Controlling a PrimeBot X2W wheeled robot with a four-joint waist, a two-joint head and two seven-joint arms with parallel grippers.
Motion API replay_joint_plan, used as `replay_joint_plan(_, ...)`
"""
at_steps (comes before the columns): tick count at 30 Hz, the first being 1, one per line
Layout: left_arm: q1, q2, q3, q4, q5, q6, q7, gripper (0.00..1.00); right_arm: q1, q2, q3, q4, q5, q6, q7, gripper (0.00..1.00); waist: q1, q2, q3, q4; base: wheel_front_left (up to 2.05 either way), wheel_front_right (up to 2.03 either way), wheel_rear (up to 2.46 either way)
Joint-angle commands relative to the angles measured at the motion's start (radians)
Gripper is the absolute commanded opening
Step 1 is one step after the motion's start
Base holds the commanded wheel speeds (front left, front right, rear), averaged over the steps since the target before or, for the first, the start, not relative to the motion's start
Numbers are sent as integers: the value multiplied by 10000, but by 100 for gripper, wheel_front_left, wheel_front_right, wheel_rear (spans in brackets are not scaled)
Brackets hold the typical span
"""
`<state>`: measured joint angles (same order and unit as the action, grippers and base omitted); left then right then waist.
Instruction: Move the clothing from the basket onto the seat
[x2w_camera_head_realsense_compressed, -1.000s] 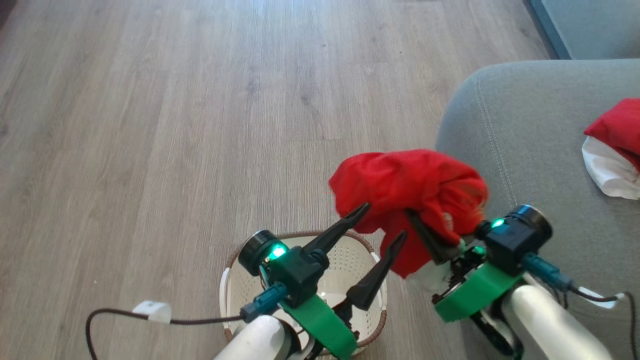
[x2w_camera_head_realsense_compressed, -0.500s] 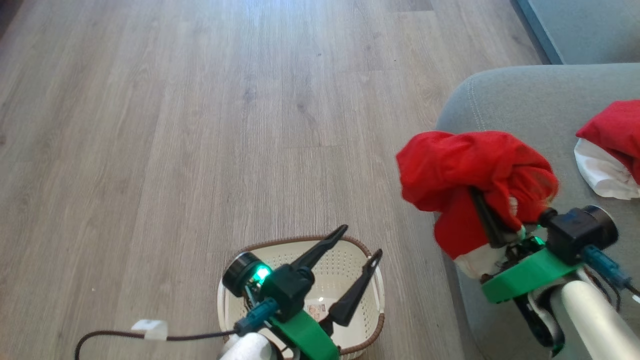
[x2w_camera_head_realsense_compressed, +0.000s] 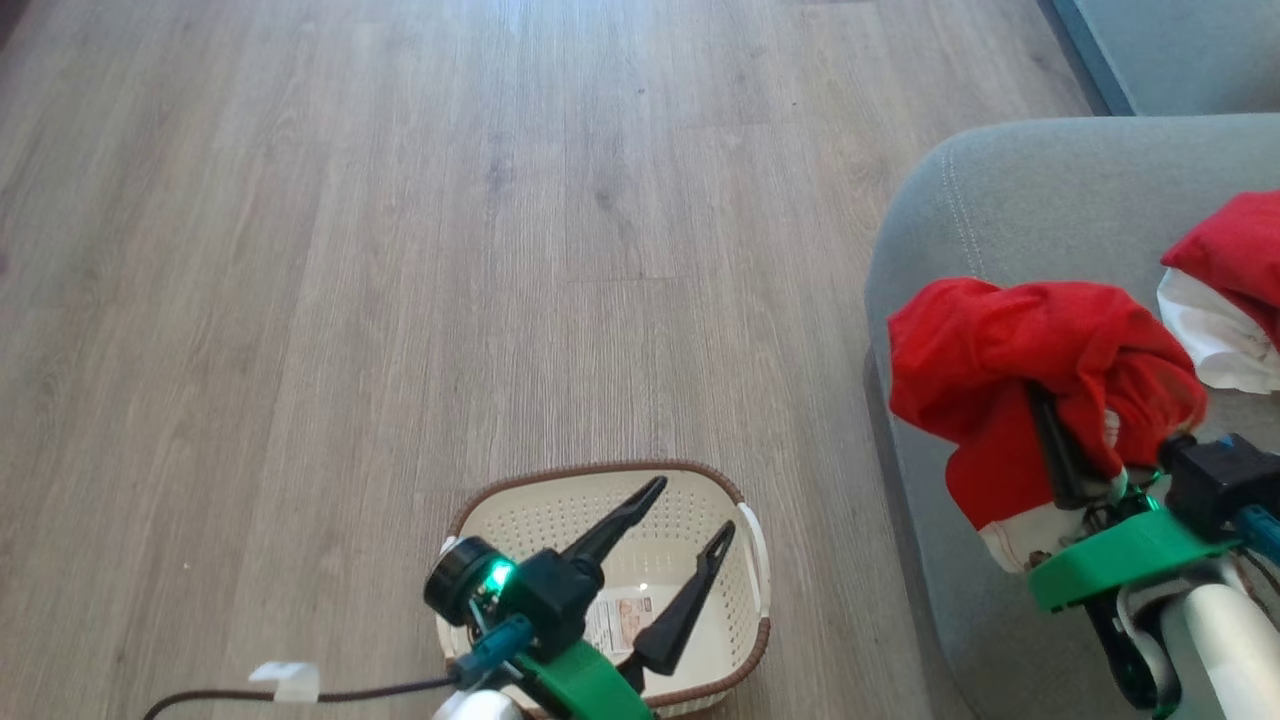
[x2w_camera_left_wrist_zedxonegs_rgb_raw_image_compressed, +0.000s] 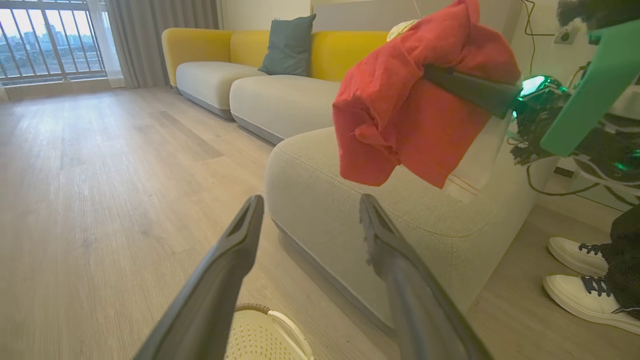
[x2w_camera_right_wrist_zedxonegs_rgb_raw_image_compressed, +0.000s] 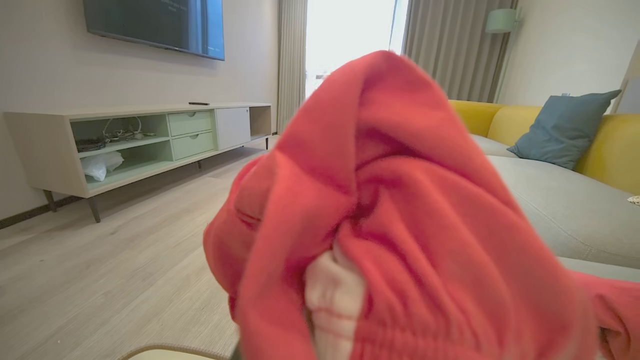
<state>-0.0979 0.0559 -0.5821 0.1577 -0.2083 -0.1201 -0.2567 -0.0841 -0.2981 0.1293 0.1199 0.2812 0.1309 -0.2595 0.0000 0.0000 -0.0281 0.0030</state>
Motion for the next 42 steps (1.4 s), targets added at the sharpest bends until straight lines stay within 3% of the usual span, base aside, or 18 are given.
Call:
replay_joint_plan(1,-175,-57,335,-177,97,-22,-51,100,-94,-86,43,-279,-75,-2,-23,0,0,0,28,-9,0,0,0)
replay_joint_plan(16,93,-57,460,187,196,227,-51,100,189,238,-637,50,-159,-2,-23,0,0,0,216,-164,0,0,0)
replay_joint_plan(42,-50,-57,311,133,283,494,-51,100,26,317,-681,93,-172,-2,-23,0,0,0,208,-416,0,0,0)
